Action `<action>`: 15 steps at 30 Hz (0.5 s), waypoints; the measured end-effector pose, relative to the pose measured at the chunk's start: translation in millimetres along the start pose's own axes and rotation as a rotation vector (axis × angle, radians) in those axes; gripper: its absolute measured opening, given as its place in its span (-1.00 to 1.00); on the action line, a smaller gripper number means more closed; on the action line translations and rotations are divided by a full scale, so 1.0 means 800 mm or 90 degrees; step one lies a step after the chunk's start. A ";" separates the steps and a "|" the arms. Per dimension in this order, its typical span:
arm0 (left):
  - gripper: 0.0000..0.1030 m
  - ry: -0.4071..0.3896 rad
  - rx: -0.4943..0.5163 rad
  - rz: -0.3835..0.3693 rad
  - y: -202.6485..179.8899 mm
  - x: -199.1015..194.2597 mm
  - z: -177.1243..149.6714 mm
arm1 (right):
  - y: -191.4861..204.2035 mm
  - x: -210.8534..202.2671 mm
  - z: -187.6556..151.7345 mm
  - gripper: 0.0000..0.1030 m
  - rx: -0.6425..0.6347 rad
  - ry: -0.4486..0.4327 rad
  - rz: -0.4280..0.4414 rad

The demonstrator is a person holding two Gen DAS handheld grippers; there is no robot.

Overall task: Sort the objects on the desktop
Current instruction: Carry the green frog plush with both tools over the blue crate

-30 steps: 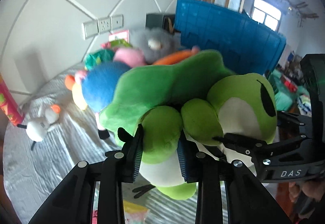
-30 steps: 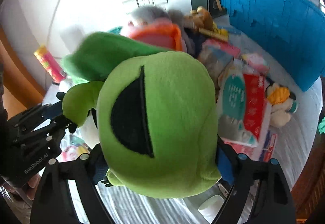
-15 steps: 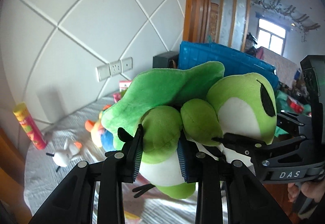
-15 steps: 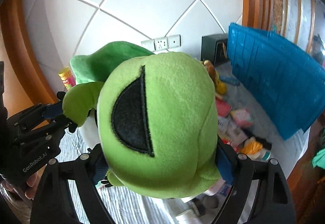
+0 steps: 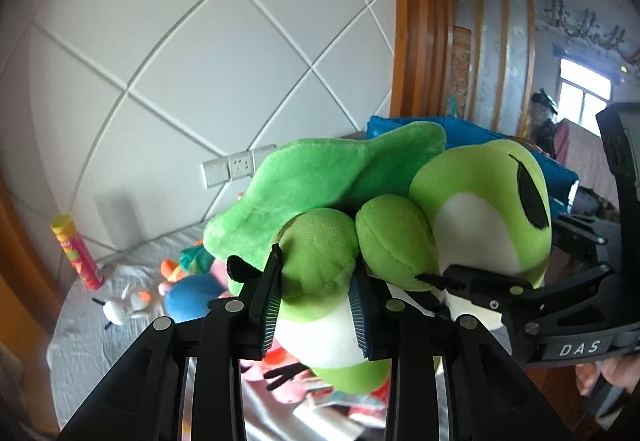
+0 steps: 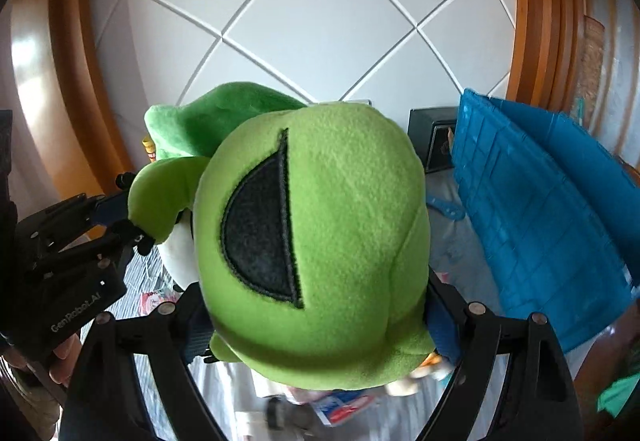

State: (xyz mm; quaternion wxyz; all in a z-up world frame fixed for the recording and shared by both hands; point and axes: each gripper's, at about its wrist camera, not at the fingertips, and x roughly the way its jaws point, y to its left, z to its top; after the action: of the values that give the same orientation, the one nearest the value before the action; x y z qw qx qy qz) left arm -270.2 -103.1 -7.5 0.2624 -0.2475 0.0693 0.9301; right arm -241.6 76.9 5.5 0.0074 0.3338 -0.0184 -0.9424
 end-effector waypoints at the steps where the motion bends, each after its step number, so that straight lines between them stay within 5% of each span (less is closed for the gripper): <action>1: -0.41 -0.004 0.006 0.007 -0.016 0.000 0.009 | -0.015 -0.003 0.002 0.68 0.002 -0.004 0.004; 6: -0.40 -0.029 0.035 0.015 -0.084 0.020 0.059 | -0.095 -0.021 0.031 0.68 0.019 -0.030 0.020; 15: -0.39 -0.071 0.048 -0.053 -0.217 0.100 0.177 | -0.252 -0.058 0.105 0.68 0.034 -0.077 -0.058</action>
State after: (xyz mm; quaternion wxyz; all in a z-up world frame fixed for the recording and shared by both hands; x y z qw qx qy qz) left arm -299.0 117.6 75.5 0.3136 -0.1876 0.0792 0.9275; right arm -258.9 281.8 91.7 -0.0452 0.2772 -0.0288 -0.9593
